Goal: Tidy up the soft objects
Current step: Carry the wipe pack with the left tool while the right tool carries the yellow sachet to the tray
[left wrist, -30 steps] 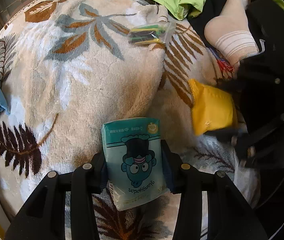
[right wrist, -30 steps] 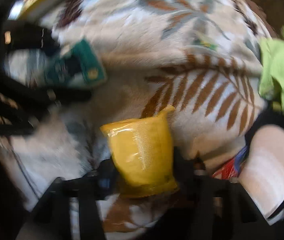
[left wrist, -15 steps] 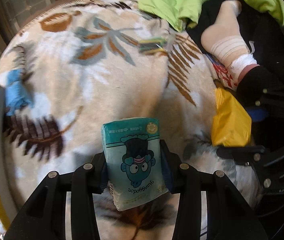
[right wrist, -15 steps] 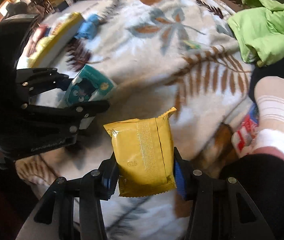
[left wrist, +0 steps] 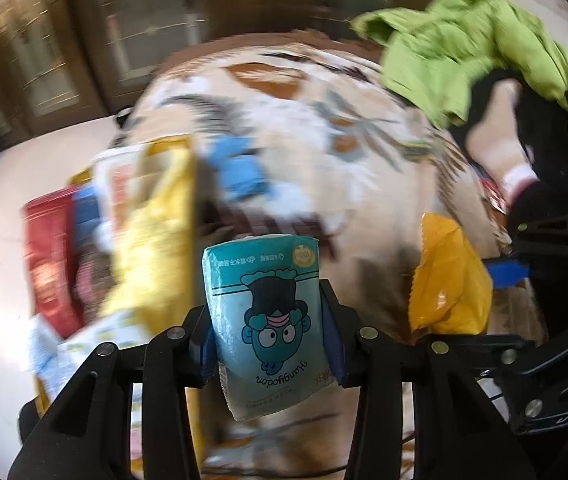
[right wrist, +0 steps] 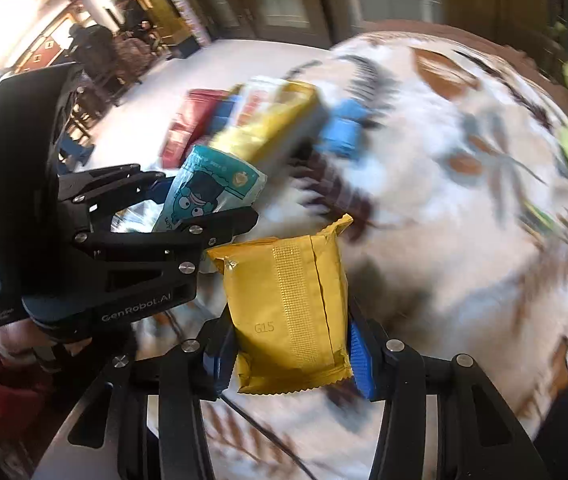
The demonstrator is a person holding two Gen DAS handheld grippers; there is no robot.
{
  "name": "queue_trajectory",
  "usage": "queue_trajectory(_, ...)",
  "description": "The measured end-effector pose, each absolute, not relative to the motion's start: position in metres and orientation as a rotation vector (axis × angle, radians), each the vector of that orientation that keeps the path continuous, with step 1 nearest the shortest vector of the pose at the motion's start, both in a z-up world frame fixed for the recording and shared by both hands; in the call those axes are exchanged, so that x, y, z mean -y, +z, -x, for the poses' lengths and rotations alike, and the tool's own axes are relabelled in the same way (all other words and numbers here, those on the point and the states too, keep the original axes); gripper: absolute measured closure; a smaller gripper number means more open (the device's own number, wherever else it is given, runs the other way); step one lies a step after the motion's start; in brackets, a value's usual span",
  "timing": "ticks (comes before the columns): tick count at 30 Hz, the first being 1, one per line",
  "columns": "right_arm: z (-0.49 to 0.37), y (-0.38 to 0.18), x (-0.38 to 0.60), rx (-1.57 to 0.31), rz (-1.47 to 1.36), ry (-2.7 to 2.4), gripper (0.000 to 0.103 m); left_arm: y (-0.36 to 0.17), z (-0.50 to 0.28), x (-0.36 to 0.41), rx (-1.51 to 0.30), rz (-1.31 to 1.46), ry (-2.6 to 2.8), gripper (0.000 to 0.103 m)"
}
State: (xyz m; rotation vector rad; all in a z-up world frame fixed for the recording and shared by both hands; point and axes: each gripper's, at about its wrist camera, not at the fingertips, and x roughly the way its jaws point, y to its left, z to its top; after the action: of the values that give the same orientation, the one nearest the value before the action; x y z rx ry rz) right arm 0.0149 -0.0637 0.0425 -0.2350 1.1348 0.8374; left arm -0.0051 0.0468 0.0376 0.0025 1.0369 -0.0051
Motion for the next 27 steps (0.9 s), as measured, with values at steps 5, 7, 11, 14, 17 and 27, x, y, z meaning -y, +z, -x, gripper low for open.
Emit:
queue_trajectory(5, -0.016, 0.046, 0.003, -1.119, 0.233, 0.893, 0.054, 0.041, 0.022, -0.099, -1.035, 0.03, 0.088, 0.062)
queue_trajectory(7, -0.02, 0.044, -0.017, -1.12, 0.23, 0.903, 0.054, 0.04, 0.027, -0.12, -1.035, 0.05, 0.127, 0.062)
queue_trajectory(11, -0.031, 0.04, -0.053, -1.124, 0.221, 0.891, 0.054, 0.033, 0.035, -0.156, -1.042, 0.097, 0.189, 0.062)
queue_trajectory(14, -0.042, 0.035, -0.072, -1.13, 0.217, 0.873, 0.054, 0.027, 0.036, -0.178, -1.043, 0.123, 0.227, 0.062)
queue_trajectory(17, -0.05, 0.026, -0.092, -1.142, 0.24, 0.841, 0.054, 0.02, 0.031, -0.197, -1.045, 0.154, 0.265, 0.062)
queue_trajectory(27, -0.064, 0.004, -0.131, -1.135, 0.292, 0.768, 0.05, -0.007, 0.025, -0.222, -1.078, 0.22, 0.317, 0.062)
